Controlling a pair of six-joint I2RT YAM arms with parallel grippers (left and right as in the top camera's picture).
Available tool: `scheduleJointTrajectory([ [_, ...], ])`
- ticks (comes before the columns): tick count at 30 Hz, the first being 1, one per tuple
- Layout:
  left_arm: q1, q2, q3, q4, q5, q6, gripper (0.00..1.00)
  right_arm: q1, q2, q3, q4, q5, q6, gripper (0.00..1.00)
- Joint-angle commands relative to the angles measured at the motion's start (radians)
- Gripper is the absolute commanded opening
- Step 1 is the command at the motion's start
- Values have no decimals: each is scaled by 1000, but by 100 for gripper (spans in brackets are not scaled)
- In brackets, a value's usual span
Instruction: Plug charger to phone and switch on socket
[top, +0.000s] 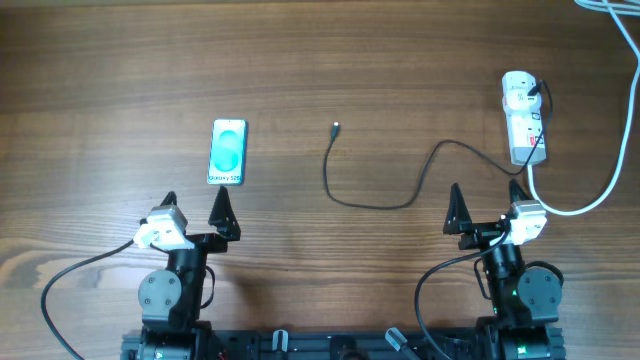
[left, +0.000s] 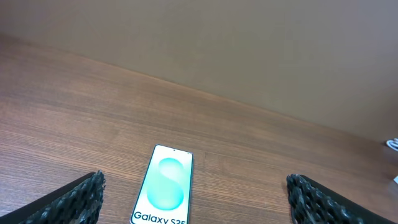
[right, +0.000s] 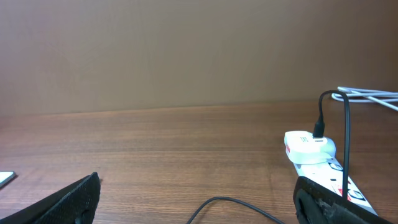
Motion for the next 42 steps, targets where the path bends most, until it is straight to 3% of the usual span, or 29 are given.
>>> scheduleJointTrajectory([
  [1, 7, -5, -6, 3, -3, 12, 100, 0, -10, -1, 2, -11, 10, 100],
  [37, 7, -5, -6, 9, -28, 12, 100, 0, -10, -1, 9, -12, 11, 100],
  [42, 7, -5, -6, 46, -28, 13, 100, 0, -10, -1, 10, -87, 10, 100],
])
